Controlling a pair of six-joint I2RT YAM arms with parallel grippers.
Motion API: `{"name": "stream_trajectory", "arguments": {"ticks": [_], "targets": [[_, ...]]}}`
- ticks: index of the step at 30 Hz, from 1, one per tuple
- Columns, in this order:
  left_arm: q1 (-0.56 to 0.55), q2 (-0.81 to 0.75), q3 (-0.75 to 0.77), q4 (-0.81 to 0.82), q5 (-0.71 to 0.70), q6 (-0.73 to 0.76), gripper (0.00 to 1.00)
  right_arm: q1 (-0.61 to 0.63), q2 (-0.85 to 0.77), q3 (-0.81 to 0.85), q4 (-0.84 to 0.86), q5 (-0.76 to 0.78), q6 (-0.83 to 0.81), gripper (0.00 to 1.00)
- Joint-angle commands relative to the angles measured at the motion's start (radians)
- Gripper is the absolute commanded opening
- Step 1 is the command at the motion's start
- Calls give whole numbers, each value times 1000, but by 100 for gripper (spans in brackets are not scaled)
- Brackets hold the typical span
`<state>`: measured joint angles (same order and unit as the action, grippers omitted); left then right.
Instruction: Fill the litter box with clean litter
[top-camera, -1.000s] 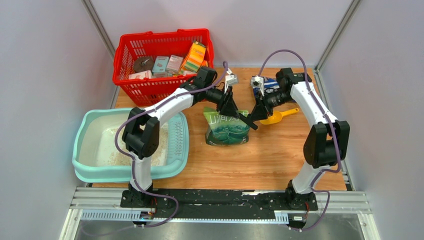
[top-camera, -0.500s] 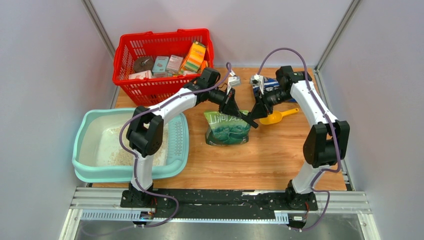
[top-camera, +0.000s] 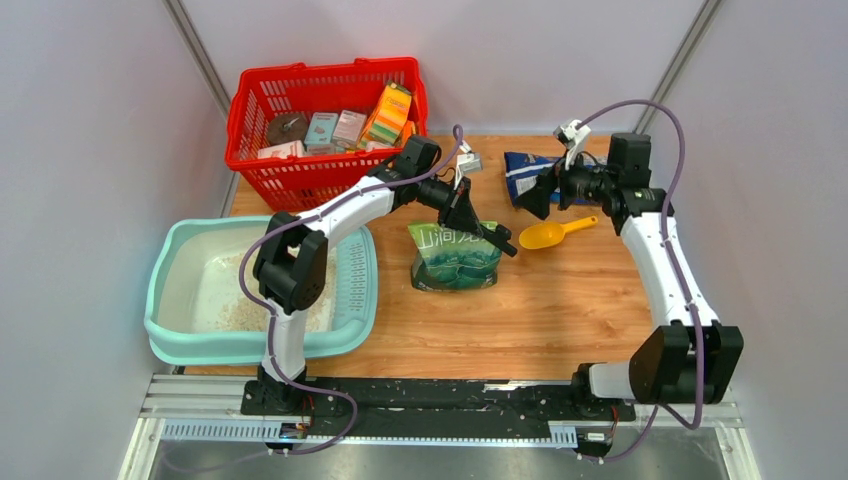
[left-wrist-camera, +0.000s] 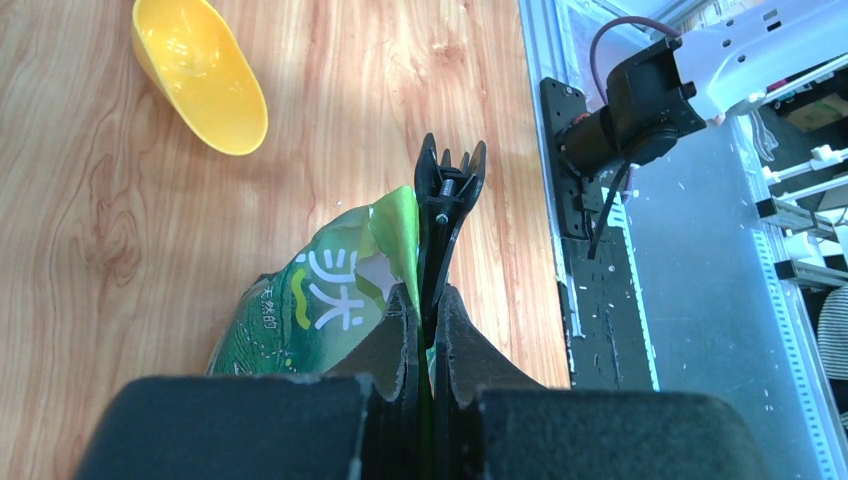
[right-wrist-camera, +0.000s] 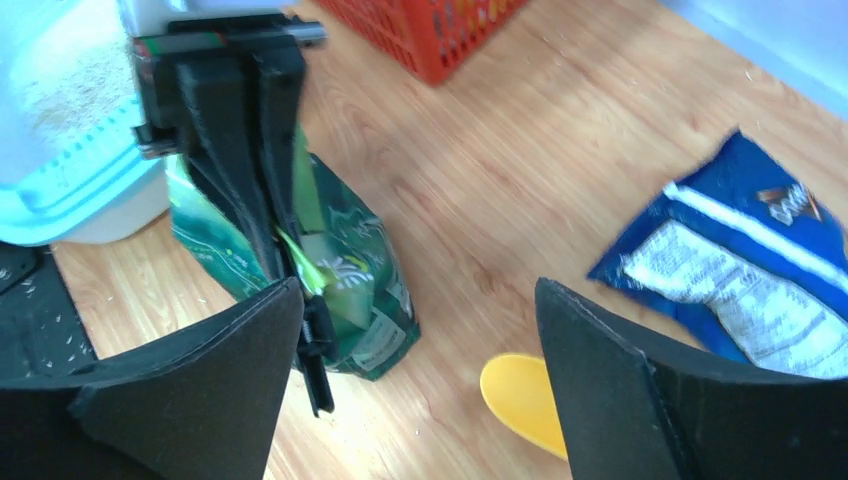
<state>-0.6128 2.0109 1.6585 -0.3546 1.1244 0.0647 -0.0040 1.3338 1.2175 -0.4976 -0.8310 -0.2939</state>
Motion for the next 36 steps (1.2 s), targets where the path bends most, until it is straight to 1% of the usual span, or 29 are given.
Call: {"name": "stream_trajectory", "arguments": {"ticks": [1,2,3,4,9,14,19,24,25,27,28,31,33,36], "targets": [[-11,-3,27,31,25,-6,0,13,80,117,-239,-206,-212,85],[-13,-3,27,28,25,-5,0,18,114,129,-289,-209,-235,83],[-12,-3,27,28,26,-3,0,27,128,151,-338,-214,-307,83],[-13,-4,26,26,25,-3,0,30,139,155,-410,-206,-332,82],[-13,-12,15,28,25,-5,0,42,162,131,-467,-191,-410,81],[-12,-15,9,35,21,-11,0,59,217,174,-591,-224,-491,79],[-12,-18,6,37,23,-14,0,81,232,169,-585,-229,-495,73],[-13,-20,3,37,21,-16,0,101,248,174,-553,-230,-459,68],[-13,-18,3,37,21,-16,0,102,249,175,-538,-226,-453,65],[-13,-18,3,39,18,-17,0,105,257,181,-532,-227,-441,63],[-13,-18,3,37,20,-17,0,105,260,183,-530,-229,-439,58],[-13,-17,4,37,21,-19,0,105,263,185,-529,-224,-436,53],[-13,-15,6,39,21,-22,0,105,263,182,-526,-221,-433,51],[-11,-11,9,40,21,-25,0,107,266,180,-518,-227,-430,44]]}}
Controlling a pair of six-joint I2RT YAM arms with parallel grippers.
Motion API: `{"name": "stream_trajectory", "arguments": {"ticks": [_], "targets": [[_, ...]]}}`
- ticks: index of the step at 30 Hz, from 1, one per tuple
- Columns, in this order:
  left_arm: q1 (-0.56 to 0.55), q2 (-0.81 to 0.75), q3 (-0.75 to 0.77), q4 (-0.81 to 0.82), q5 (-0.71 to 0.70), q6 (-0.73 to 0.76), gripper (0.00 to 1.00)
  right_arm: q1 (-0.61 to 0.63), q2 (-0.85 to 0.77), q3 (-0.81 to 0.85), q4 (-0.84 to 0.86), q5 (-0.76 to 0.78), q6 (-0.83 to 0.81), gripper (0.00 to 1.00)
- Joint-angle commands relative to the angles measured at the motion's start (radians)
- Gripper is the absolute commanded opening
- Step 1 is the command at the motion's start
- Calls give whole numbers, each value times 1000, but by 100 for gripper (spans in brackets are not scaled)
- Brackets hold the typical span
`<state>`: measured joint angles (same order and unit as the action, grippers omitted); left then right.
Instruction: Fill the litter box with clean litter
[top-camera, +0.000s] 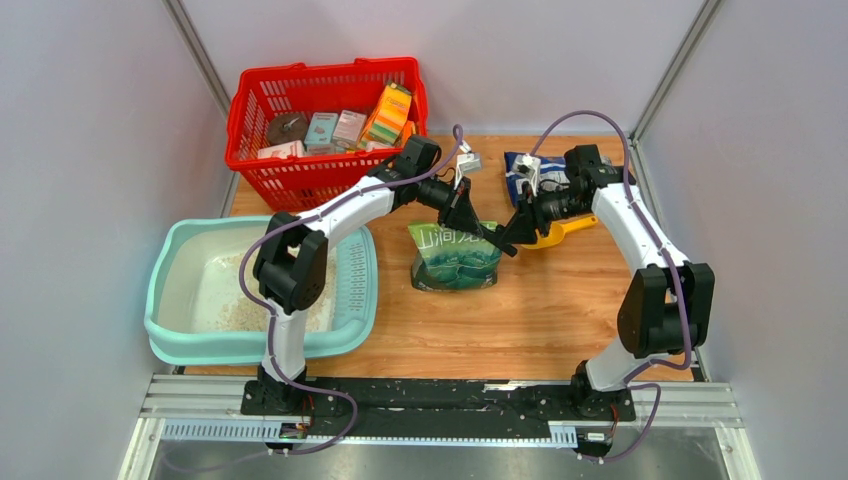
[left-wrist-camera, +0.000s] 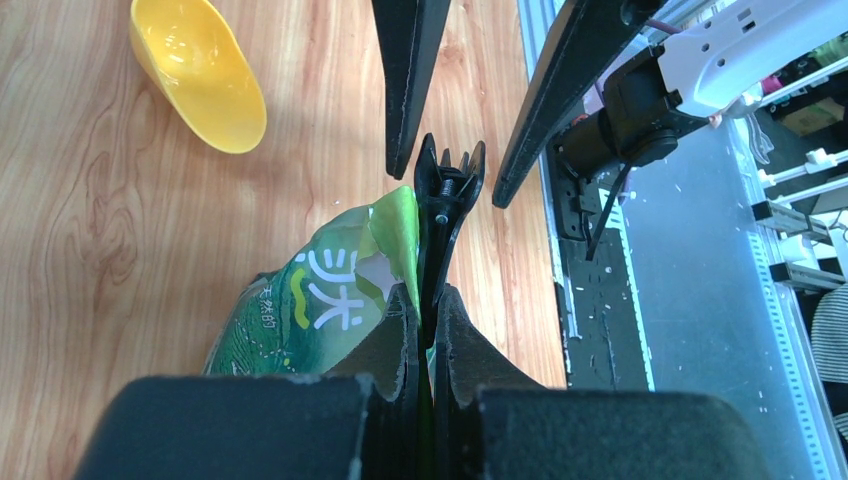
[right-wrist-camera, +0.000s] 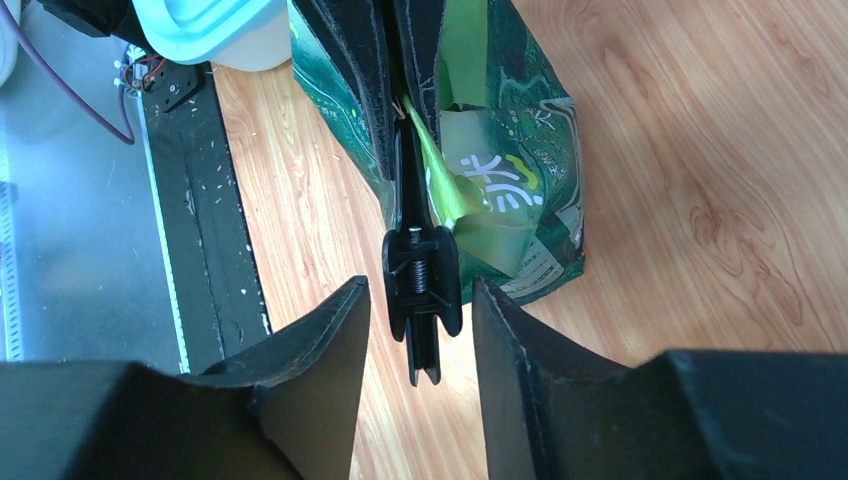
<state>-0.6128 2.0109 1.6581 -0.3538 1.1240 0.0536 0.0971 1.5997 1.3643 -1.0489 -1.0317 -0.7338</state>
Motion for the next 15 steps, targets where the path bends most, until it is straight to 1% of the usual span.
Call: {"name": "stream_trajectory", "arguments": {"ticks": [1,3,5,6,7,9,10,13,15], "targets": [[-13,-9,11,39,20,-15,0,6,2,35,33,-34,10,40],[-13,-9,12,39,19,-15,0,6,3,36,32,-41,10,37],[-13,-8,14,38,17,-15,1,6,3,39,33,-54,4,28],[-13,-6,15,38,17,-15,2,7,5,41,26,-57,-2,21],[-13,-5,15,39,17,-15,3,7,8,41,23,-67,-12,10],[-13,-5,19,38,11,-21,9,7,8,41,13,-68,-30,0],[-13,-5,19,36,7,-23,19,7,9,41,12,-68,-32,0],[-12,-3,22,33,-1,-29,33,9,11,45,-5,-70,-55,0],[-13,-1,22,38,-3,-31,34,9,9,48,-8,-70,-56,0]]}}
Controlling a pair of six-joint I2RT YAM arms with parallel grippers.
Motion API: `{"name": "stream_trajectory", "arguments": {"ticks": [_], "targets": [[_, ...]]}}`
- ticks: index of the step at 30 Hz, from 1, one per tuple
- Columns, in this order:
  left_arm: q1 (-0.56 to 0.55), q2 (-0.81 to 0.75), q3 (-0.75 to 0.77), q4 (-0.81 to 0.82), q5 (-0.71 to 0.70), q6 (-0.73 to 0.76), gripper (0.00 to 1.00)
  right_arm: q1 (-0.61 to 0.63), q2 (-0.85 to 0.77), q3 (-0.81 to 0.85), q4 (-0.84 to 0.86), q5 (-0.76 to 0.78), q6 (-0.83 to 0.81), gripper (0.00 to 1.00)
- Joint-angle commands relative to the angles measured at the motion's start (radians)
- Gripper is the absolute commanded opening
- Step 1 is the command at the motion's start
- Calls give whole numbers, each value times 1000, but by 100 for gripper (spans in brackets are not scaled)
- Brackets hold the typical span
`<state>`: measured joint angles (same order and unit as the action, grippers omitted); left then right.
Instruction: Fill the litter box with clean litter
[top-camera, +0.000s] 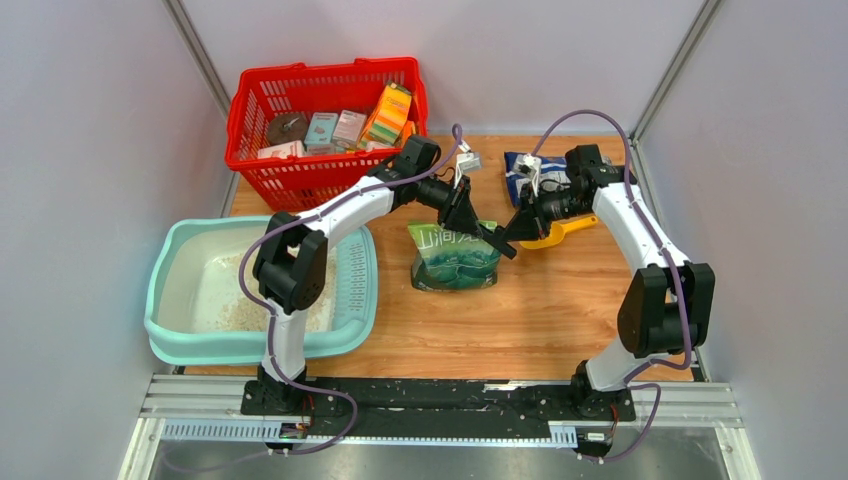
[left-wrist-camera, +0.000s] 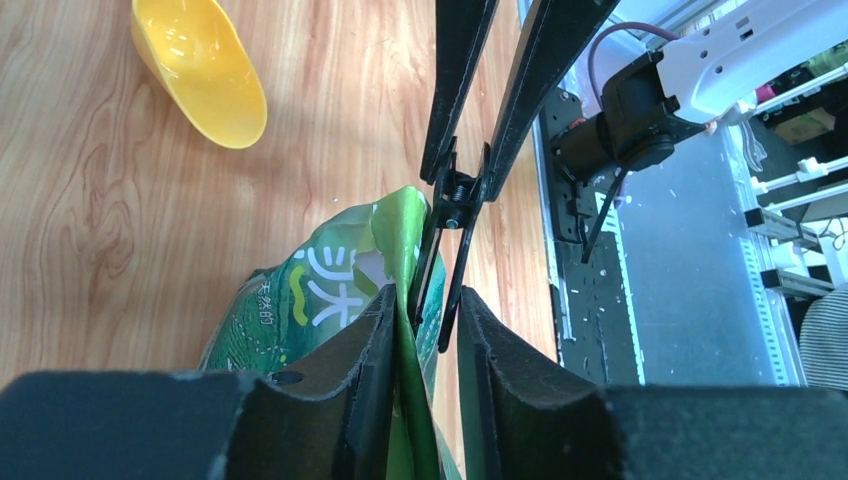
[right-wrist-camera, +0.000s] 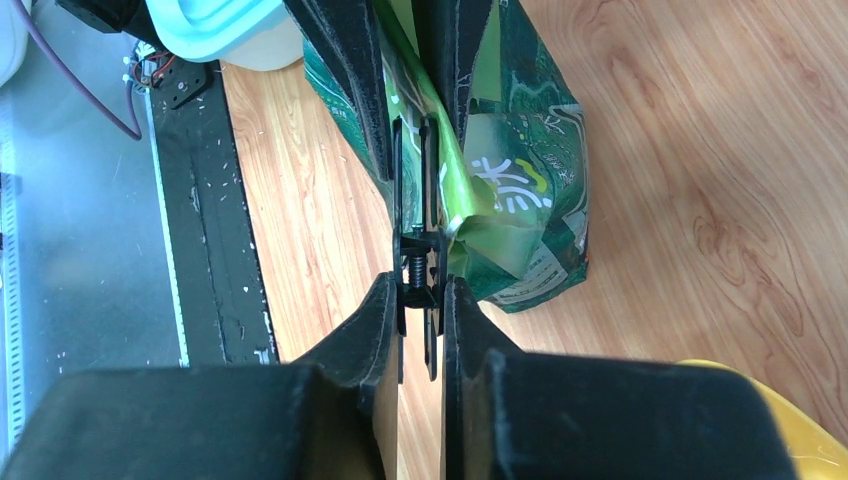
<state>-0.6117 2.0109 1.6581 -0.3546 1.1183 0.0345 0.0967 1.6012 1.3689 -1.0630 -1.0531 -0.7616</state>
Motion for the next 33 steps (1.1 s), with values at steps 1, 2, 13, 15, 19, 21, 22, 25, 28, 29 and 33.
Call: {"name": "stream_trajectory", "arguments": {"ticks": [1,2,13,15,19,21,22,25,28,29,33], "targets": [[-14,0,23,40,5,-15,35,11,8,47,6,-47,-28,0],[-14,0,23,40,6,-15,36,12,9,48,6,-45,-28,0],[16,-34,38,-50,31,89,52,-40,-29,186,-225,11,-261,0],[20,-40,43,-131,17,145,52,-38,-35,216,-279,37,-310,0],[23,-60,20,-181,-21,231,46,-32,-27,274,-351,91,-413,0],[23,-81,3,-152,-41,232,36,-22,-23,300,-405,135,-497,0],[23,-87,-7,-141,-49,226,32,-17,-20,306,-422,149,-527,0],[20,-106,-18,-110,-77,234,18,-5,-7,334,-477,188,-597,0],[9,-136,-37,-92,-113,284,11,15,12,369,-541,220,-654,0],[4,-149,-40,-93,-120,298,9,20,13,371,-543,226,-656,0],[-13,-166,-43,-107,-123,338,2,37,20,378,-545,269,-666,0]]}}
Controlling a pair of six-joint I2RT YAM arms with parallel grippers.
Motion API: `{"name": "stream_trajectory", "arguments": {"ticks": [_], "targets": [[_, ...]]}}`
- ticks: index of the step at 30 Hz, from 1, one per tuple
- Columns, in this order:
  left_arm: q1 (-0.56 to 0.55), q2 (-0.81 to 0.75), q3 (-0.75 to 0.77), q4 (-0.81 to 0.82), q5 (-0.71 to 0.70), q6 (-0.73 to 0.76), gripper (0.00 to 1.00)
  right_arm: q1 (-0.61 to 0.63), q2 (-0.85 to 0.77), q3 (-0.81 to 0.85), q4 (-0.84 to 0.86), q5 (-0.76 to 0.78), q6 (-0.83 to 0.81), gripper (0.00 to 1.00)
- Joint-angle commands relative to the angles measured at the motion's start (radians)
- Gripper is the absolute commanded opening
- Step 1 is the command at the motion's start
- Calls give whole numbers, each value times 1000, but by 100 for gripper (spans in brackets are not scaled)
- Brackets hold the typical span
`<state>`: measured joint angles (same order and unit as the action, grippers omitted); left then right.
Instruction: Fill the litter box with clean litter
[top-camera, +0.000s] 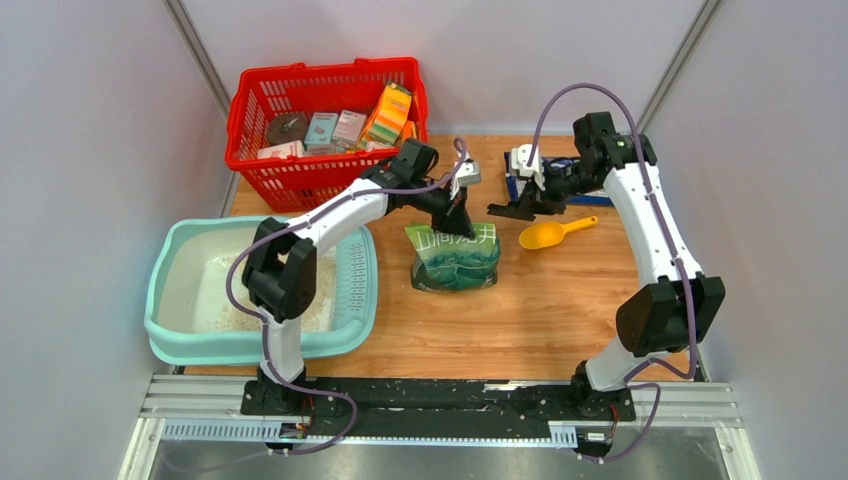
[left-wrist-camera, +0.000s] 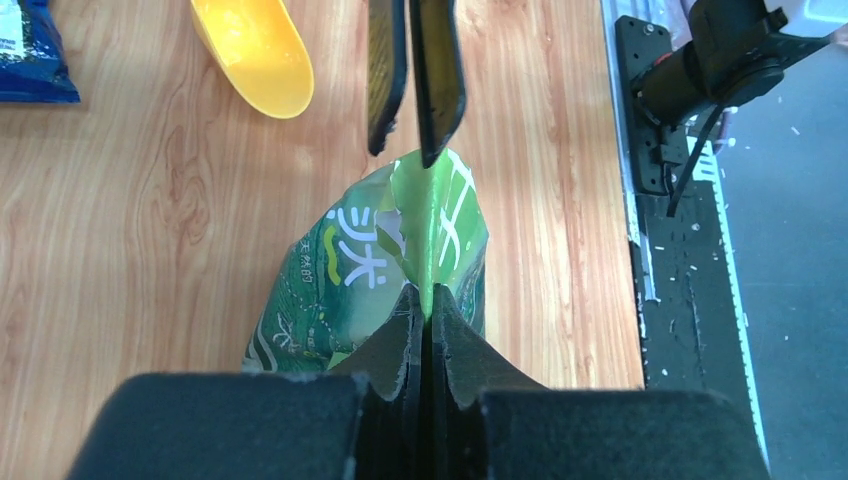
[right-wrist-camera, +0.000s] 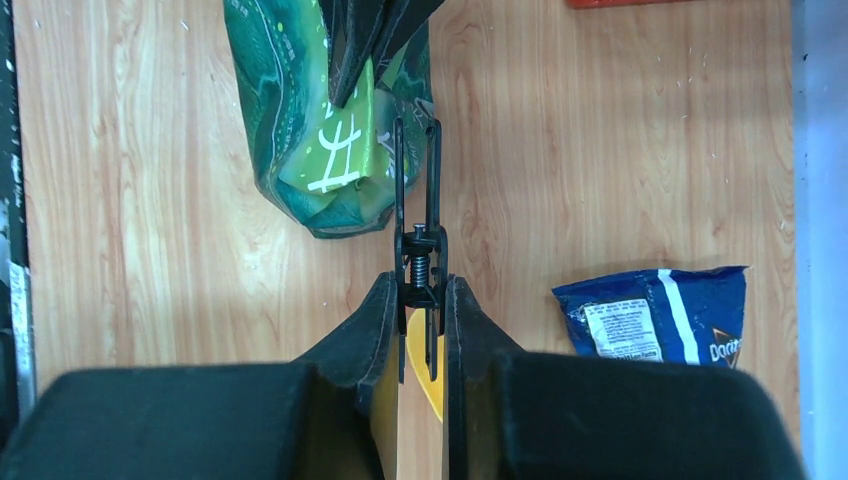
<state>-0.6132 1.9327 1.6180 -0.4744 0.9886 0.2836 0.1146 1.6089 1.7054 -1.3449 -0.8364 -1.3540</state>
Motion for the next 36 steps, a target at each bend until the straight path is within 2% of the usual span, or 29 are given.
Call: {"name": "stream_trajectory", "arguments": {"ticks": [1,5,16,23,36], "targets": [[-16,-90,-6,10,7,94,1,25,16,46,-270,59,-85,0],[-20,-98,-15,13,-2,95,0,31,28,51,-319,62,-96,0],[-20,-97,-17,8,-24,109,0,37,-10,10,-321,54,-54,0],[-19,-97,-15,-3,-33,120,0,39,-63,-66,-319,54,-43,0],[-19,-97,-18,0,-30,112,0,42,-58,-32,-319,37,-10,0]]}}
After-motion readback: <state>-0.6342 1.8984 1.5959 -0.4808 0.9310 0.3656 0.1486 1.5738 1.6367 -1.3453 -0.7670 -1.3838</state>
